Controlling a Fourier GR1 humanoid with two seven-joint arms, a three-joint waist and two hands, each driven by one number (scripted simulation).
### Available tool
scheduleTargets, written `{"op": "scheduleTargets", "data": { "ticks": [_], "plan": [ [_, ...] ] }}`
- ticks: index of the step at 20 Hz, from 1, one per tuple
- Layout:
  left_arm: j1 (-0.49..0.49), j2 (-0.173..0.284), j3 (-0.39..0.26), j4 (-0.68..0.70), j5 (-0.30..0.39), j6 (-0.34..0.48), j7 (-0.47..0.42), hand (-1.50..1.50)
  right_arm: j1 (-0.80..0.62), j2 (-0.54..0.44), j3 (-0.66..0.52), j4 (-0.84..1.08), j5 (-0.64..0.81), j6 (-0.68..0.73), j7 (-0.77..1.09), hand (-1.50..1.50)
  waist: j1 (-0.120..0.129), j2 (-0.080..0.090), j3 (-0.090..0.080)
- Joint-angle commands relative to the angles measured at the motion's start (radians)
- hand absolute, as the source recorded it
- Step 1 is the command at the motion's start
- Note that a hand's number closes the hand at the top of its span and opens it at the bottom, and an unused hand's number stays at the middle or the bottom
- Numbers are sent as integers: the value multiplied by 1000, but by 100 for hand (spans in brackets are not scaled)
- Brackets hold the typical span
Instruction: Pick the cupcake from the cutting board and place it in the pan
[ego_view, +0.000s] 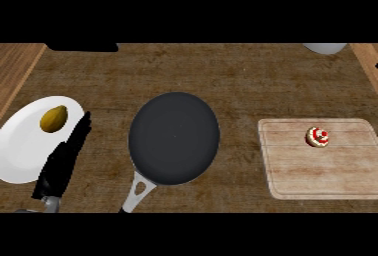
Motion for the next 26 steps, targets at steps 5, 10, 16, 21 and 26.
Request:
{"op": "scheduleTargets", "data": {
  "ticks": [5,10,16,21,26],
  "plan": [
    [14,-45,-1,40,-33,-4,-32,0,-254,108,115,82,136,126,109,-150,-6,-3,-1],
    [56,-11,48,-10,-26,-45,-33,0,-222,160,120,17,147,193,232,-150,-26,-10,-1],
    [41,-80,24,13,-79,-9,-23,0,-331,192,176,112,275,264,223,-150,-20,-6,-1],
    [82,-51,41,-110,-81,-15,56,0,-299,230,234,62,340,310,290,-150,-23,-10,-1],
    [74,-71,88,-25,-67,-65,-7,0,-273,259,194,-35,346,382,386,-150,-35,-11,-1]
  ]
}}
